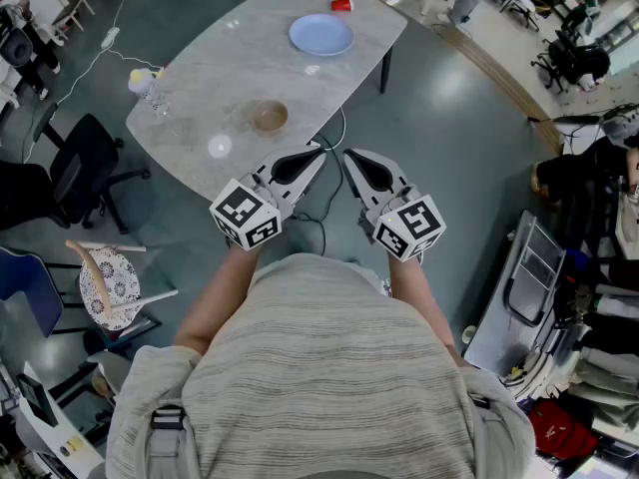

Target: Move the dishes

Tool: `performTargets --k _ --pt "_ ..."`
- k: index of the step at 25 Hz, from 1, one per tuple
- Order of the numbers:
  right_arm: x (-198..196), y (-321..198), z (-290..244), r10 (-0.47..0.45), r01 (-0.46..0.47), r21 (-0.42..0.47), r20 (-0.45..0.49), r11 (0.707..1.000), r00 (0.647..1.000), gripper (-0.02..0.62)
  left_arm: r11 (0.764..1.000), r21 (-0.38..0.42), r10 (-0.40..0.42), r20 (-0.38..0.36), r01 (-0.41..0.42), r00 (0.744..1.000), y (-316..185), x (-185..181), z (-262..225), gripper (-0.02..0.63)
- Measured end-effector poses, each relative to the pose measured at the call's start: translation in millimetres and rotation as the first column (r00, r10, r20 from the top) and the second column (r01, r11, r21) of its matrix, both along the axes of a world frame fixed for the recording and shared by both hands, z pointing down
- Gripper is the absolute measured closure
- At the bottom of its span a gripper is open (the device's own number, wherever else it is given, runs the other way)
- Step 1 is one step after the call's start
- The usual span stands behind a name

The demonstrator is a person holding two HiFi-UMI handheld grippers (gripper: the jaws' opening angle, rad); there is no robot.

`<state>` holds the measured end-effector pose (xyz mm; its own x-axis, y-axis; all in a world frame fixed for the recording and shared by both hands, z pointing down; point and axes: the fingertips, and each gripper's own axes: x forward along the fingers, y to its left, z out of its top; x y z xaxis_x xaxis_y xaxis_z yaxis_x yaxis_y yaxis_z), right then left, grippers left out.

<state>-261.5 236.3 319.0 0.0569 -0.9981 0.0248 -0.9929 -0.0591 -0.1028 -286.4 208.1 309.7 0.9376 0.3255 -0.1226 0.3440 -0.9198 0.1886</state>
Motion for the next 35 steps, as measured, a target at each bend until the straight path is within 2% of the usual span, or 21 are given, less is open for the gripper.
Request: performTargets --k 9,17,24,35 --pt "0 -12 -4 -0.001 0.001 0.005 -0.016 1.0 1.0 0.578 1.0 0.013 0.011 0.016 -0.012 1.0 -6 4 6 0.586" --pt "-1 -18 6 0.001 0.0 -0.006 0.016 1.0 1.0 0.578 1.0 -0.003 0.027 0.039 -0.027 0.999 -10 2 15 0.584" --pt "-4 -28 0 -0.051 0.047 0.044 0.078 0.998 0.996 0.578 1.0 0.005 0.026 0.061 -0.026 0.998 -16 3 23 0.584" --pt "-5 -46 7 -0.062 0.061 0.029 0.069 0.998 0.996 0.577 0.999 -0.029 -0.019 0.08 0.022 0.997 -40 2 35 0.584"
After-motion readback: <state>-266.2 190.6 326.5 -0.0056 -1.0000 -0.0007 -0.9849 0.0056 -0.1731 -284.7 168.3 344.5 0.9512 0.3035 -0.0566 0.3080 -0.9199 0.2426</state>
